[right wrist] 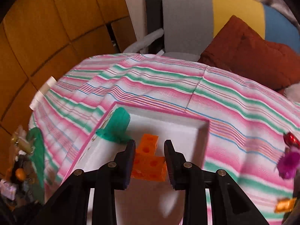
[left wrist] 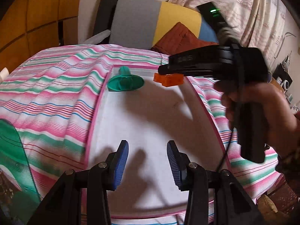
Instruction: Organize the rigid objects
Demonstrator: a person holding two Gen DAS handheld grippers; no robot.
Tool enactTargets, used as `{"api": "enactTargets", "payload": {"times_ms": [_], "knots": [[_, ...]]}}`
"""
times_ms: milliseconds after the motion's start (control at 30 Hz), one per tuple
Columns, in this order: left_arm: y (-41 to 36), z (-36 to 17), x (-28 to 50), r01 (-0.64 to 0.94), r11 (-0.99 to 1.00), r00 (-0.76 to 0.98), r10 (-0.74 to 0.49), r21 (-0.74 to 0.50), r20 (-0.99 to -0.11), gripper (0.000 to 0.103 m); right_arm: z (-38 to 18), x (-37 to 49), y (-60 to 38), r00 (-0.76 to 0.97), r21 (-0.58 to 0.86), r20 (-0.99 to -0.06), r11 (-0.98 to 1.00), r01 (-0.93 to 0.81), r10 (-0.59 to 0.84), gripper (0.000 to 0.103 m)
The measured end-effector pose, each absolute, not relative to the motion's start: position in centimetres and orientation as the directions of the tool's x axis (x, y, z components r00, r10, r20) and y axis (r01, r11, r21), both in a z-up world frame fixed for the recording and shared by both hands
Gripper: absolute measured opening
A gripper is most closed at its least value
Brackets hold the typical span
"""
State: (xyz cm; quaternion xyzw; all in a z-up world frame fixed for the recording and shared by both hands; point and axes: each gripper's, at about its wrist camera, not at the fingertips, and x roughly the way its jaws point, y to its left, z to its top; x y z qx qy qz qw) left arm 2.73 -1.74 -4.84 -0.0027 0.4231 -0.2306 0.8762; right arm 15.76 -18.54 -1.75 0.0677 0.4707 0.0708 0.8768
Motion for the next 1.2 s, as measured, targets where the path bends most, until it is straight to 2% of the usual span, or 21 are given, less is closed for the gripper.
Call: {"api": "enactTargets", "payload": {"times_ms": [167,200,233,300,667,1000,1200], "knots": [[-0.7,-4.7,3.2,0.369,0.906,0.548,-0.394,-0.210,-0.738,0.043,-2.9,18.0,-18.5,0.544,0.239,-0.809,0.970,-0.041,0.223,0.034],[-0.6,-4.8,3.4,0.362,0.907,0.547,-0.394,-0.216,-0.738,0.043,-3.1,18.2,-18.6,0.545,0.239,-0.808,0.970,-0.041,0.223,0.040],[-0.4,-4.7,3.4,0.356,0.908,0.547,-0.395,-0.222,-0.738,0.043,-3.1,18.2,-18.5,0.544,0.238,-0.808,0.970,-0.046,0.224,0.053],[-0.3,-4.8,3.5,0.348,0.910,0.548,-0.394,-0.227,-0.738,0.043,-2.7,17.7,-18.6,0.563,0.249,-0.792,0.967,-0.053,0.235,0.064],[-1.7,-5.2,2.8,0.379,0.894,0.521,-0.418,-0.237,-0.744,0.043,0.4,11.5,-20.0,0.602,0.190,-0.774,0.979,-0.074,0.196,0.064],[-3.1,-4.7,1.6,0.435,0.868,0.515,-0.458,-0.239,-0.725,0.043,0.7,4.5,-22.8,0.593,0.152,-0.792,0.987,-0.043,0.148,0.066],[-4.6,-4.6,0.4,0.475,0.849,0.500,-0.475,-0.230,-0.724,0.043,0.6,-0.5,-26.5,0.600,0.071,-0.799,0.997,0.016,0.047,0.066]]}}
